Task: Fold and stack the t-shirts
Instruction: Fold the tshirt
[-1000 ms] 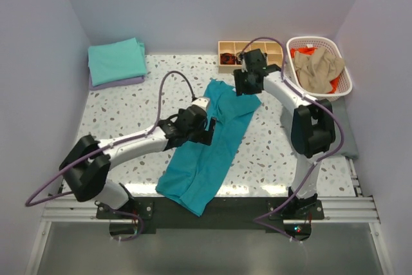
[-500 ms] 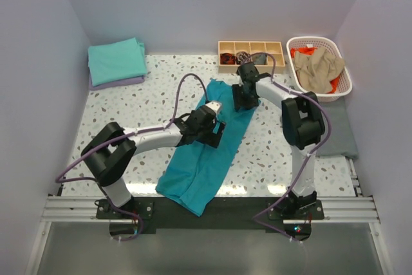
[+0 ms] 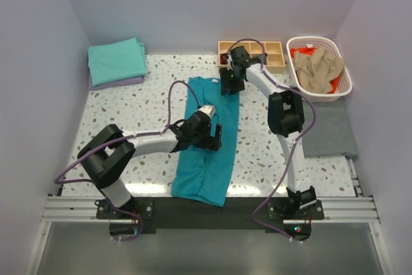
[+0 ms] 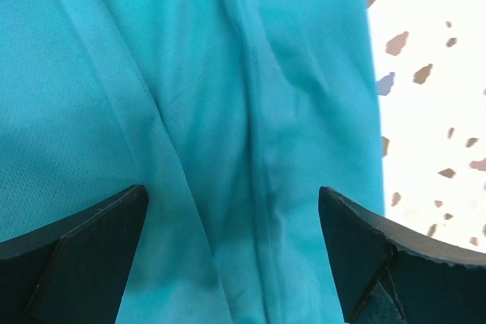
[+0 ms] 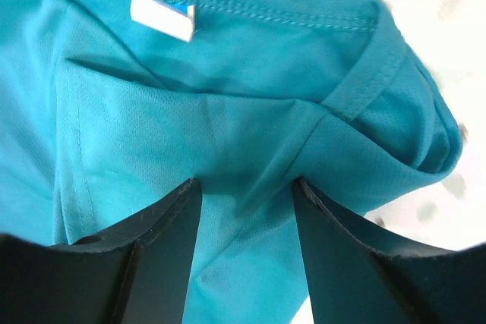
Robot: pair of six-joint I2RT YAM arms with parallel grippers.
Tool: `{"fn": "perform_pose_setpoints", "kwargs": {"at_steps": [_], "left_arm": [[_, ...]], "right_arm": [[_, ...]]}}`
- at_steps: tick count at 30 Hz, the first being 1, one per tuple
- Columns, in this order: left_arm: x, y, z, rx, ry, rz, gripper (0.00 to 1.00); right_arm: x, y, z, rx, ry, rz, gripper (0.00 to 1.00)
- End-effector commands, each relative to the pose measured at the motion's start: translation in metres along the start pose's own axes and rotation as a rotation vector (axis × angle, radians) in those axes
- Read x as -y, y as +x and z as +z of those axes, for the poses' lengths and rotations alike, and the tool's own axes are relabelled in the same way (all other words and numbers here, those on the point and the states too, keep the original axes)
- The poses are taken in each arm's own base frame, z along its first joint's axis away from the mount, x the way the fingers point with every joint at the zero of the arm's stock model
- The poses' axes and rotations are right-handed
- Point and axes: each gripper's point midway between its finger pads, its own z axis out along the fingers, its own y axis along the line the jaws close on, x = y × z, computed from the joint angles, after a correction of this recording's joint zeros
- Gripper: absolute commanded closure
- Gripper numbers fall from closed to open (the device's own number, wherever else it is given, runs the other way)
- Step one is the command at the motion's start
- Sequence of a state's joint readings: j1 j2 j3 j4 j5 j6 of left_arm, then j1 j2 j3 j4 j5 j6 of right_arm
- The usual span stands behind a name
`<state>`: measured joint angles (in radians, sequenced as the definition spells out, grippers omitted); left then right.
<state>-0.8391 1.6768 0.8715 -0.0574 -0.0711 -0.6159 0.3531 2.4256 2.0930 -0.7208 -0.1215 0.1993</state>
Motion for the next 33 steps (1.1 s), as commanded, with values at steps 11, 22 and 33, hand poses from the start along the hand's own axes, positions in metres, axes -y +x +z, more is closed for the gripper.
{"fn": "perform_pose_setpoints", "kwargs": {"at_steps": [11,22,33], "left_arm": [[0.010,0.015,-0.019,-0.039,0.006,-0.088,0.01],[-0.093,-0.148,-0.079,0.342,-0.307,0.004,0.00],[-0.037,-0.219,0.008,0.304,0.040,0.146,0.01]], "right_arm": [[-0.046,0.013,0.023,-0.110,-0.202,-0.108,0.43],[-0.031,-0.038,-0.120,0.246,-0.035,-0.165,0.43],[-0.011,0.046,-0.151,0.194,-0.002,-0.097,0.43]]}}
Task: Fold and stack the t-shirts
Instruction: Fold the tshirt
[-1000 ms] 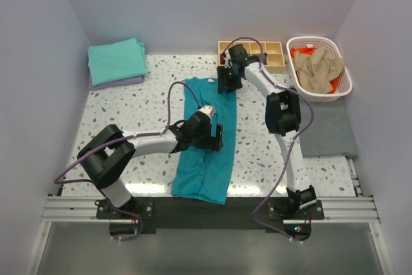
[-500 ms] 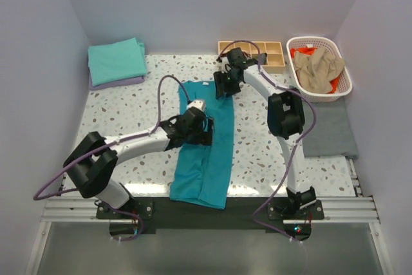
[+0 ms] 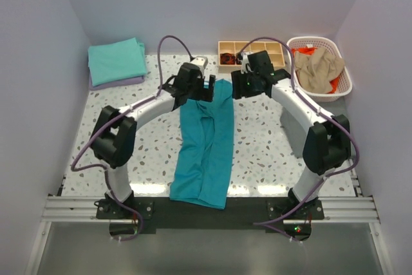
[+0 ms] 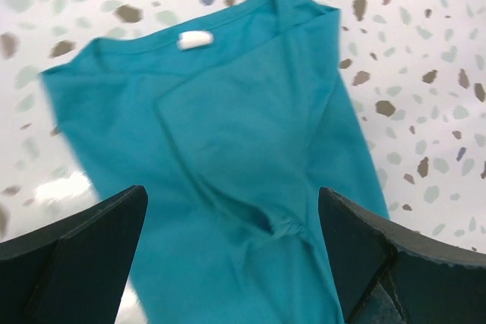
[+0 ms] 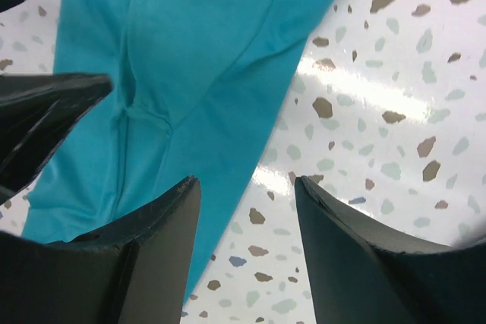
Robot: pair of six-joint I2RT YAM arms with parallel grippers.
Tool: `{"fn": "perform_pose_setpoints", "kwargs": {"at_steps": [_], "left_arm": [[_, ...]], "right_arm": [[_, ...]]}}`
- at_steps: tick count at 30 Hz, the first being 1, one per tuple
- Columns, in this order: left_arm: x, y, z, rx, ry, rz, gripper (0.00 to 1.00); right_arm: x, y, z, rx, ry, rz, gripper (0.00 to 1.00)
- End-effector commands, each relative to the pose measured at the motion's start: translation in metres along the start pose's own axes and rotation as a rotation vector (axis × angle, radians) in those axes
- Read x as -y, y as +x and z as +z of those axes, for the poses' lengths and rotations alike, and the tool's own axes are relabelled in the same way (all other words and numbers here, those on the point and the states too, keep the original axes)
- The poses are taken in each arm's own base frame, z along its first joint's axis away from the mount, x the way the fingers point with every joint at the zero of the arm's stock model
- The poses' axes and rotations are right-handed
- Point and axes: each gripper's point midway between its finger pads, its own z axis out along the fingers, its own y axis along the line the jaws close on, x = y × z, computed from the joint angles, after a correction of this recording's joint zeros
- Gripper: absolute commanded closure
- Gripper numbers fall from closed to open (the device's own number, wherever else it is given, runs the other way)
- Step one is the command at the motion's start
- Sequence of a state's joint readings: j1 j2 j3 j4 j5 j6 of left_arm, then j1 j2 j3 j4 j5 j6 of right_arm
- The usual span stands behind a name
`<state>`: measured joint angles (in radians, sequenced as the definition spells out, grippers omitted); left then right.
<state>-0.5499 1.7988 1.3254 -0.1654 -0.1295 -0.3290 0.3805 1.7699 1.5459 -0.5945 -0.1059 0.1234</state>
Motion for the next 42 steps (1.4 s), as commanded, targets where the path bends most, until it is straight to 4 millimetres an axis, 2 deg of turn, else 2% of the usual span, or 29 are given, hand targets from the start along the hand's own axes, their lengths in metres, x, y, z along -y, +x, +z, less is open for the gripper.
{"fn": "perform_pose_setpoints", "kwargs": {"at_steps": [1,3,7,12,23,30,35,42], "left_arm": [[0.036,-0.015,0.032,0.014,0.223,0.035,0.02],[0.038,-0.017,0.040,0.016,0.248,0.019,0.04],[0.027,-0.014,0.054,-0.001,0.234,-0.027,0.07],[0.015,-0.009,0.057,-0.015,0.195,-0.056,0.08],[0.003,0.014,0.078,-0.094,0.153,-0.122,0.12],[-0.010,0.017,0.083,-0.099,0.100,-0.138,0.09],[-0.011,0.020,0.088,-0.105,0.097,-0.139,0.10],[-0.008,0.026,0.095,-0.127,0.111,-0.146,0.18]], "right_arm": [[0.010,0.032,0.006,-0.043,0.040,0.027,0.43],[0.012,0.045,0.007,-0.063,0.049,0.026,0.43],[0.011,0.060,0.010,-0.092,0.033,0.042,0.43],[0.012,0.074,0.016,-0.121,0.032,0.044,0.43],[0.013,0.083,0.023,-0.146,0.032,0.051,0.43],[0.013,0.085,0.025,-0.152,0.031,0.052,0.43],[0.013,0.086,0.027,-0.157,0.028,0.053,0.43],[0.016,0.089,0.028,-0.166,0.042,0.054,0.44]]}}
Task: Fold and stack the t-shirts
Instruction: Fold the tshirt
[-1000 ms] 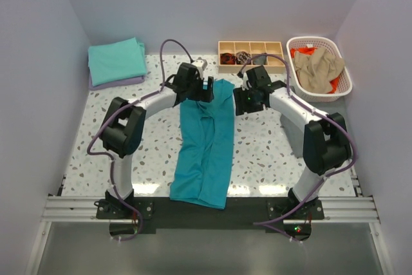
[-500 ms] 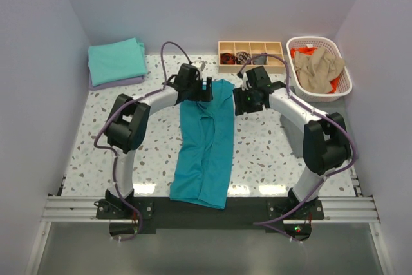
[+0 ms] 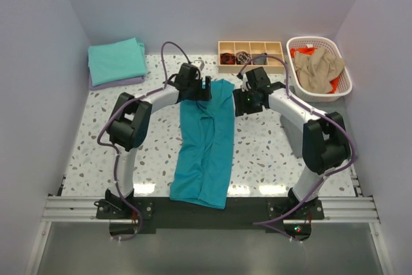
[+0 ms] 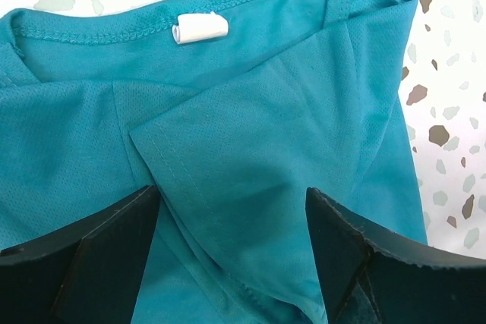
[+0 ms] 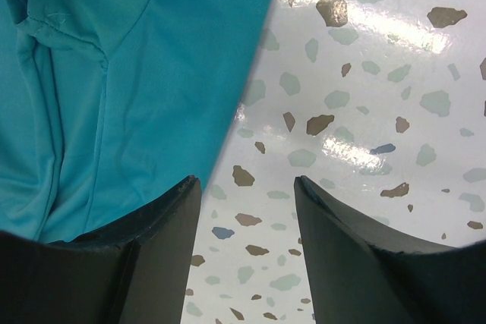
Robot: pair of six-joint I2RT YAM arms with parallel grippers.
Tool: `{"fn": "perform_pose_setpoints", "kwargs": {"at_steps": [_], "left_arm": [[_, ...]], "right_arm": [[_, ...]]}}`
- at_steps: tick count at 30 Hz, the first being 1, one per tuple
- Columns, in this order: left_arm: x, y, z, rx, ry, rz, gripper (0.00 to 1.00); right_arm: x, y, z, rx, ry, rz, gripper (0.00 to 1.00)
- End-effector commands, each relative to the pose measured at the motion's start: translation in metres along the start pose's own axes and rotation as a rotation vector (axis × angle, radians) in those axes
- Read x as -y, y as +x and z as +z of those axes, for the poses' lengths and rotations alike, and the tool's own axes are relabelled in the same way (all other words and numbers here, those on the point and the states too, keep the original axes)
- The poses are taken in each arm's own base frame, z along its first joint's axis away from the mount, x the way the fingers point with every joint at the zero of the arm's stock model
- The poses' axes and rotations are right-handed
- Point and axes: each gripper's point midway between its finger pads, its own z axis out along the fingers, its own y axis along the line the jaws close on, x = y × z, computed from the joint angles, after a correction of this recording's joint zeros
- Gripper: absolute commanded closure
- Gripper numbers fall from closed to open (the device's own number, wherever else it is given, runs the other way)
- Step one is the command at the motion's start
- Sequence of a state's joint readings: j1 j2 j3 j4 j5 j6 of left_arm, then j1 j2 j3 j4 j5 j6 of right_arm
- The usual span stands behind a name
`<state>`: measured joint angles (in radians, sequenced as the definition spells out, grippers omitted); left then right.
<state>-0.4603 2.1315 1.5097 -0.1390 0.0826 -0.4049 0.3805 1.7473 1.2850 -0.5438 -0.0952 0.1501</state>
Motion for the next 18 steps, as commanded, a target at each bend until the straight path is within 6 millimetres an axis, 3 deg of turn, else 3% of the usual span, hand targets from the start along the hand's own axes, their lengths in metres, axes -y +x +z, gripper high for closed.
{"fn": "perform_pose_setpoints", "kwargs": {"at_steps": [1,12,18], "left_arm": [[0.003,-0.017,0.003,0.038,0.017,-0.014,0.19],[0.006,-0.032,-0.004,0.084,0.016,-0.008,0.39],[0.004,-0.041,-0.009,0.111,-0.003,-0.004,0.68]], "right_arm": [[0.000,-0.003,0.003,0.017,0.004,0.008,0.43],[0.001,0.001,0.009,0.001,0.005,0.011,0.43],[0.002,0.005,0.011,-0.010,0.003,0.014,0.43]]}}
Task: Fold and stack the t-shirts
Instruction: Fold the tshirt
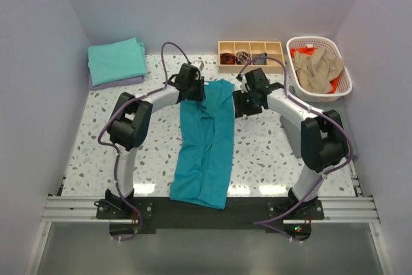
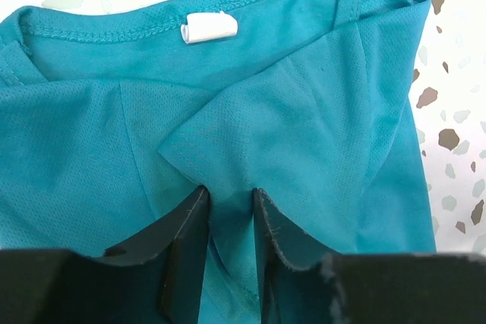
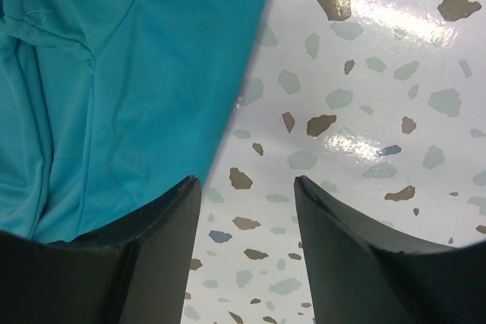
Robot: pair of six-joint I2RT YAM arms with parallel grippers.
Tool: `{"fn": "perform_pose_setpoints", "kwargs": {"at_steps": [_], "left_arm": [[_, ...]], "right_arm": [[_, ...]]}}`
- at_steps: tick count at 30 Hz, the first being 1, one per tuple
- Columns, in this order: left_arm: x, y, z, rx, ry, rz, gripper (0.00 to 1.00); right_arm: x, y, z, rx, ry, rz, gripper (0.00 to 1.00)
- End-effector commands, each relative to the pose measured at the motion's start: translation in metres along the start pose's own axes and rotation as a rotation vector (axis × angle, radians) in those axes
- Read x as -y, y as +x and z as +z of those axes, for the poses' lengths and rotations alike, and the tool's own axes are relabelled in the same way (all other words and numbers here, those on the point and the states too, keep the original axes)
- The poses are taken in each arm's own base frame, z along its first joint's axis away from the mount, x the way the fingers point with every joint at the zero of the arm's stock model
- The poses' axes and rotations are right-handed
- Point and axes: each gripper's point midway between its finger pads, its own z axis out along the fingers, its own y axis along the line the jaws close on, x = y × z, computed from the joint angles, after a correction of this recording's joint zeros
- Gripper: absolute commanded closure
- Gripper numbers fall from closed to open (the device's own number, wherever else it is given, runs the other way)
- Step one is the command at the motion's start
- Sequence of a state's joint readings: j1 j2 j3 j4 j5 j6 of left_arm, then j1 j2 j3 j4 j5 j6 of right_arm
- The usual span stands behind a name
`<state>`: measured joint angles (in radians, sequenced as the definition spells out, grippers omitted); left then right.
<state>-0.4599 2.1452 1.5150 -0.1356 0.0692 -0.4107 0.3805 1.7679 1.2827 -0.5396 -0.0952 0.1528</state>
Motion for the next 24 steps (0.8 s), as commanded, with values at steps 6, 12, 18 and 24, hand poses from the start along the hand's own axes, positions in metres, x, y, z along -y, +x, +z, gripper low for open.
{"fn": "perform_pose_setpoints", "kwargs": {"at_steps": [6,12,18,24], "left_arm": [[0.004,-0.051,-0.027,0.156,-0.016,-0.003,0.93],[-0.001,-0.059,-0.043,0.211,-0.038,-0.013,1.00],[-0.007,-0.048,-0.045,0.203,-0.052,-0.037,1.00],[-0.021,-0.033,-0.046,0.186,-0.112,-0.062,1.00]], "right_arm": [[0.002,0.003,0.007,0.001,0.008,0.013,0.44],[0.002,0.005,0.009,-0.009,0.003,0.012,0.44],[0.001,0.008,0.013,-0.026,0.000,0.014,0.44],[0.002,0.008,0.014,-0.028,0.005,0.013,0.44]]}}
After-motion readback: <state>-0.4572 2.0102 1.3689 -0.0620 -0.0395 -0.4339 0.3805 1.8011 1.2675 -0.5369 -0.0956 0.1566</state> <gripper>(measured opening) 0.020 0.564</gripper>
